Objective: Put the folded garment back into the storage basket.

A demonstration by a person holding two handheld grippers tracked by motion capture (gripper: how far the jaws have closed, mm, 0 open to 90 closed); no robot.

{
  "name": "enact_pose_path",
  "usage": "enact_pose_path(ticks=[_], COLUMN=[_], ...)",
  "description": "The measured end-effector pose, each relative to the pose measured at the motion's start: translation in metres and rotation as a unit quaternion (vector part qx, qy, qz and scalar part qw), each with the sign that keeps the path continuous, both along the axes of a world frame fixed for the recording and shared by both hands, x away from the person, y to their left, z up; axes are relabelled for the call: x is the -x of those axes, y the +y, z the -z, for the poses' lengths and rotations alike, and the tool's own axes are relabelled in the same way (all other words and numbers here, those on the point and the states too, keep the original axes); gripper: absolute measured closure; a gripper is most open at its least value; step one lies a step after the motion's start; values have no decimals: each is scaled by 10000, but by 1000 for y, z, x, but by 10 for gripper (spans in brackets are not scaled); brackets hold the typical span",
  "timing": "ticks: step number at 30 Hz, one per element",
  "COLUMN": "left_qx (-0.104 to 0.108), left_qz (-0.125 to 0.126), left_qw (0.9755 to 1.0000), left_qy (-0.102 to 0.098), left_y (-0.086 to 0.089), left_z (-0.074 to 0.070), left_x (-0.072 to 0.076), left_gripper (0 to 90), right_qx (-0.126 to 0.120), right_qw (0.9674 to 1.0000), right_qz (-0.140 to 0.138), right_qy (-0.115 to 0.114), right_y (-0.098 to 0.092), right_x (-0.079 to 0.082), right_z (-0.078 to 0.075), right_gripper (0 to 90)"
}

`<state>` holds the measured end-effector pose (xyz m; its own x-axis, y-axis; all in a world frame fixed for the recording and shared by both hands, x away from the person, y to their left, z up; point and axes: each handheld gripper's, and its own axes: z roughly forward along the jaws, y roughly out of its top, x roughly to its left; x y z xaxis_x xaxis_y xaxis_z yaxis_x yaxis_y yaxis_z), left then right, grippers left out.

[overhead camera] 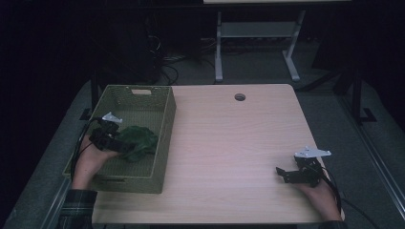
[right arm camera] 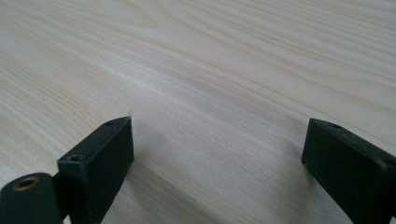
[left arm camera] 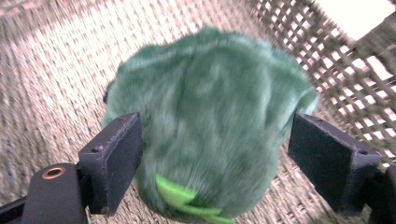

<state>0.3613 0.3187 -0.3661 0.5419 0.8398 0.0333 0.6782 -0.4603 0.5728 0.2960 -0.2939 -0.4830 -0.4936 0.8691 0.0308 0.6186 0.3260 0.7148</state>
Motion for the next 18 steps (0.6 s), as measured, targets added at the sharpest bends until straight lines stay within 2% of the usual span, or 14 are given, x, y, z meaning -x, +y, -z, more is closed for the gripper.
enact_pose_path(ticks=[4, 7, 8, 9, 15, 16, 18], left_qx=[119, 221, 340, 340, 619, 725, 743], left_qz=[63, 126, 172, 172, 415, 506, 564], left_qw=[9998, 9994, 9989, 9989, 9963, 9950, 9944], left_qy=[-153, -240, -279, -279, -431, -472, -488], left_y=[-4, -11, -17, -17, -41, -49, -53], left_z=[-11, -16, -19, -19, -29, -32, -34], left_x=[2, 2, 1, 1, 2, 2, 3], left_gripper=[171, 171, 172, 173, 173, 173, 173], right_qx=[1, 1, 1, 1, 0, 0, 0], right_qw=[10000, 10000, 10000, 10000, 10000, 10000, 10000], right_qz=[-1, -1, 0, 0, 0, 1, 0], right_qy=[0, -2, -1, -1, -1, 0, -1], right_y=[0, 0, 0, 0, 0, 0, 0], right_x=[0, 0, 0, 0, 0, 0, 0], right_z=[0, 0, 0, 0, 0, 0, 0], right_gripper=[86, 86, 87, 87, 87, 86, 86])
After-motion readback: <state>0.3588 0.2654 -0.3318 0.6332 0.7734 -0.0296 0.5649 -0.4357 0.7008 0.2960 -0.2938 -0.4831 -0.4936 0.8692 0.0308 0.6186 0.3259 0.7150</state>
